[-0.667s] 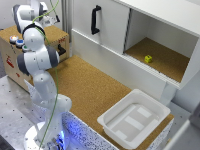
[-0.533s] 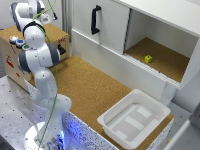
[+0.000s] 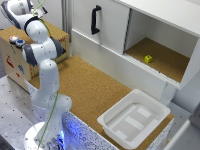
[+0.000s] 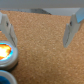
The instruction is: Push the red button to turn off the red light
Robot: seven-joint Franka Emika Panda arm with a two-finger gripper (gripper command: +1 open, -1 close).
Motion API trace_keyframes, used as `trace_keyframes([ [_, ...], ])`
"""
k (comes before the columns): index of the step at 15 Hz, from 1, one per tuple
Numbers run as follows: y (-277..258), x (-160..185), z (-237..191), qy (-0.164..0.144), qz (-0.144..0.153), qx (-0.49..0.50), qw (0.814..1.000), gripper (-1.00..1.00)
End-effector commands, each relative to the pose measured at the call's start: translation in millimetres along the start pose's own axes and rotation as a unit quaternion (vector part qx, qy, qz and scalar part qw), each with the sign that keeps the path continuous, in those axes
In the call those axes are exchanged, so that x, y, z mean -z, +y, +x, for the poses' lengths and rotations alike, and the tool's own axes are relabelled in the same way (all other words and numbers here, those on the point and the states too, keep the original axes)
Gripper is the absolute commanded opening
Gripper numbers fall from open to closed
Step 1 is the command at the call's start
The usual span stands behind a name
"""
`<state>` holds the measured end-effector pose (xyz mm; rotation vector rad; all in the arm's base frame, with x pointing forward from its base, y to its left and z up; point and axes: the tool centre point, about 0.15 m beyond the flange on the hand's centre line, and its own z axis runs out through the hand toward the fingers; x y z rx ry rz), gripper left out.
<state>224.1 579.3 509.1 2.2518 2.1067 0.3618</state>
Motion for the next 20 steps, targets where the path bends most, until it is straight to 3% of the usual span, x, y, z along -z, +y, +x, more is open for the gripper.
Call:
trace_keyframes([
  [1,-15,14,24,-0.126,0.015,0.008,0.992,1.00],
  [4,-21,21,16,-0.102,0.026,0.005,0.994,1.00],
  [10,-43,14,40,-0.066,0.055,0.043,0.995,1.00],
  [11,-47,14,45,-0.059,0.057,0.056,0.995,-1.00],
  [15,-56,17,53,-0.054,0.055,0.081,0.994,-1.00],
  [20,-65,18,41,-0.071,0.053,0.085,0.992,-1.00],
])
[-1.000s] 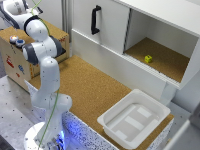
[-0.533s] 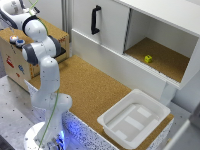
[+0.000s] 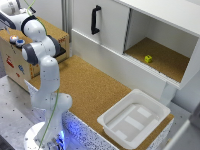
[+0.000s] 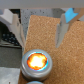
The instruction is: Push the red button to turn off the red light
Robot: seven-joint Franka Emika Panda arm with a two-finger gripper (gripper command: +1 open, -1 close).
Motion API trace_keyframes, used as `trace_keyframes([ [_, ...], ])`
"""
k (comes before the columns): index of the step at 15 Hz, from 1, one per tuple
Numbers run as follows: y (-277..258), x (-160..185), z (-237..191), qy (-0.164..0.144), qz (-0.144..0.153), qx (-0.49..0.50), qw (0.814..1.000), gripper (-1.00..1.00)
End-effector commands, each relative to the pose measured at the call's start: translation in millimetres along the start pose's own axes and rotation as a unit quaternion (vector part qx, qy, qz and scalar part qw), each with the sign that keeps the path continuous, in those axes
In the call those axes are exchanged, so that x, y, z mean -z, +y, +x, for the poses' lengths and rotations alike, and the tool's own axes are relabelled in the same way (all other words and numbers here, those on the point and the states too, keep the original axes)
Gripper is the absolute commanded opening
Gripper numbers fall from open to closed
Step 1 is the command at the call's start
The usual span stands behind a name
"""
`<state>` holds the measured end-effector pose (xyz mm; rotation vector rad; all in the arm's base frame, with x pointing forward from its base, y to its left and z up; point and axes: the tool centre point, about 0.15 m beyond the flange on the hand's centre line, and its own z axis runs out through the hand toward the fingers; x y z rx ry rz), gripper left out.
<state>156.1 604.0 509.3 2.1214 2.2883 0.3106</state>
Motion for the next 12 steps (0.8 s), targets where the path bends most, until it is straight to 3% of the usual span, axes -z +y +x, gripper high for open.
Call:
trace_keyframes([
  [1,3,6,17,-0.078,0.030,0.015,0.996,-1.00],
  [12,9,-34,7,-0.096,0.043,0.010,0.994,-1.00],
])
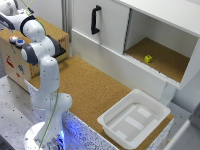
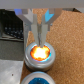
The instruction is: Push the red button to turn off the red light
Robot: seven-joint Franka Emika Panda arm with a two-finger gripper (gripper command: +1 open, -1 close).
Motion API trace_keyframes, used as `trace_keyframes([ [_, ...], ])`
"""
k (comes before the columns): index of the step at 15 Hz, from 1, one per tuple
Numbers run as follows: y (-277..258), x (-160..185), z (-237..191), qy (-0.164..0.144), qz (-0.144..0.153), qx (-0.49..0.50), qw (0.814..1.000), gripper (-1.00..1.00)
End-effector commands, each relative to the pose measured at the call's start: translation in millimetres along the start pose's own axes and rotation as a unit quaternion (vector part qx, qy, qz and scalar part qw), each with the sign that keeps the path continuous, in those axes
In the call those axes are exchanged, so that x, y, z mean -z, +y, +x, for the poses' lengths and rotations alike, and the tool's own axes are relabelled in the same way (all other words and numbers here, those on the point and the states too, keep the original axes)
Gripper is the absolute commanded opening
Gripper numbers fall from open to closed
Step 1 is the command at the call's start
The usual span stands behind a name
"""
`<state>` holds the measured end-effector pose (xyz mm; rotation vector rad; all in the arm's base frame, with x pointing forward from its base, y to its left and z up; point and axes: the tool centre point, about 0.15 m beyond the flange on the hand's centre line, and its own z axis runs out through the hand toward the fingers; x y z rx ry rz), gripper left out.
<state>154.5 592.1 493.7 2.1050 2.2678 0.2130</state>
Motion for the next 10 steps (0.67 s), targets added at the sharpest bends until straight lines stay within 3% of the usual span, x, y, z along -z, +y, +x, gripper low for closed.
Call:
trace_keyframes([
  [1,14,-24,23,-0.065,0.035,0.012,0.997,-1.00],
  [7,10,-50,16,-0.095,0.034,0.029,0.994,-1.00],
  [10,14,-45,10,-0.094,0.032,0.015,0.995,-1.00],
])
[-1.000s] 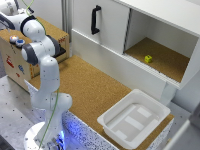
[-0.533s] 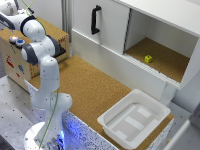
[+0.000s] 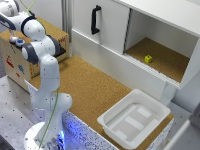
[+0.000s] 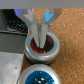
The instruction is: Push the red button to turn off the red light
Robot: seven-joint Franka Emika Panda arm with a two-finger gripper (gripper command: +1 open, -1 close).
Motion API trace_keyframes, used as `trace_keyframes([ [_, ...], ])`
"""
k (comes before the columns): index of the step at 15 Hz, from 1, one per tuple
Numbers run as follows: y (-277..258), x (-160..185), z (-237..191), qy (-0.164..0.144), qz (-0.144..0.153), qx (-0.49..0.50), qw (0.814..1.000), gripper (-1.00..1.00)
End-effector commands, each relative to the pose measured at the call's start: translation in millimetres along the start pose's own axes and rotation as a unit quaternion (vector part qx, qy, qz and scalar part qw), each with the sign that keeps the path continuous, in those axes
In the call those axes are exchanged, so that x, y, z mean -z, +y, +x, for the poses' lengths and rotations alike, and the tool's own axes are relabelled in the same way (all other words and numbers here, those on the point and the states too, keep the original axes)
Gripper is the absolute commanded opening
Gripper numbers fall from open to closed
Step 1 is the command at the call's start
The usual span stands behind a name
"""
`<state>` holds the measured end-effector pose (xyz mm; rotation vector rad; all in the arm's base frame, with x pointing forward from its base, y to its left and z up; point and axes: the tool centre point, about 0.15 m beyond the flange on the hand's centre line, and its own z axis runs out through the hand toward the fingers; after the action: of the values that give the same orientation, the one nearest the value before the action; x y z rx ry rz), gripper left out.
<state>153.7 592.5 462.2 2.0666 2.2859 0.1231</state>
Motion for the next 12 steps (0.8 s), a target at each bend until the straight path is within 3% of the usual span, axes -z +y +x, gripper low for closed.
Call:
trace_keyframes([
  [1,23,-3,12,-0.062,0.016,-0.006,0.998,-1.00],
  [5,45,55,9,-0.015,-0.012,-0.038,0.999,-1.00],
  [6,52,64,6,-0.004,-0.016,-0.057,0.998,1.00],
  [12,69,58,-7,0.002,-0.022,-0.106,0.994,1.00],
])
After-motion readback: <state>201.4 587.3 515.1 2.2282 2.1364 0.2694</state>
